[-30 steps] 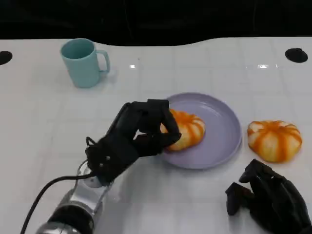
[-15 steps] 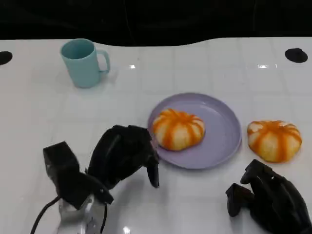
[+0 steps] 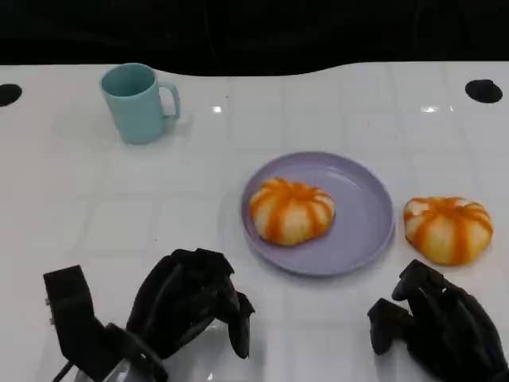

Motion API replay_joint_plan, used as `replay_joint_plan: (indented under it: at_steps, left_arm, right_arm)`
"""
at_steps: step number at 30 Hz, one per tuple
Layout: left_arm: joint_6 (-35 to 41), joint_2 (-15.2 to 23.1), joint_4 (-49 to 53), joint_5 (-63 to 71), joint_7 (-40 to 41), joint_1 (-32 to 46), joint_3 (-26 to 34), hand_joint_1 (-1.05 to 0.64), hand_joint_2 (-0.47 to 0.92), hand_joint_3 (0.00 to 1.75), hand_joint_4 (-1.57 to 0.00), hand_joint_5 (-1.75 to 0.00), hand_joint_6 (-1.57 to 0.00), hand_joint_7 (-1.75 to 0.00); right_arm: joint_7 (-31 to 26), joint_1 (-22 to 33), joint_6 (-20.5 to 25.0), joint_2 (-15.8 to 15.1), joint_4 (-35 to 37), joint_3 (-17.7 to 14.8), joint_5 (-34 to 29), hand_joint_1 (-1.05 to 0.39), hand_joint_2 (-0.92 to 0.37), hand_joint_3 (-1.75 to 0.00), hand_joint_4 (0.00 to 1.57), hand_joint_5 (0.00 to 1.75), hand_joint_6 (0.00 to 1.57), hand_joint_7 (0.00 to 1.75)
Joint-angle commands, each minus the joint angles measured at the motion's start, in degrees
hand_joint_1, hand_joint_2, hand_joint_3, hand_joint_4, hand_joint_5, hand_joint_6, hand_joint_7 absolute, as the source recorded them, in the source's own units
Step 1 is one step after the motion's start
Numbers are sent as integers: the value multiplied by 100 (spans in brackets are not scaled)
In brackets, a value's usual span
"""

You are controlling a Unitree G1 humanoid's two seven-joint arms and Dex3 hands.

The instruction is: Grasp the bread from the table and place it into the plate.

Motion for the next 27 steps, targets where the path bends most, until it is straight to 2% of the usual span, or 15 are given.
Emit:
replay_joint_plan:
  at_steps: [1, 12, 27]
  left_arm:
    - [448, 233, -527, 33, -7, 258, -81, -105, 70, 0, -157, -93, -157, -71]
    - [786, 396, -876, 65, -45, 486, -178, -105, 67, 0, -157, -88, -157, -64]
    - [427, 303, -474, 117, -258, 481, -259, -105, 69, 1, -157, -83, -157, -58]
  right_arm:
    - [8, 47, -78, -23, -72, 24, -6, -59, -92, -21, 79, 165, 71, 139]
    - [2, 65, -54, -54, -93, 16, -2, -58, -92, -20, 78, 165, 69, 139]
    - [44, 136, -125, -28, -72, 7, -4, -57, -92, -21, 78, 164, 70, 137]
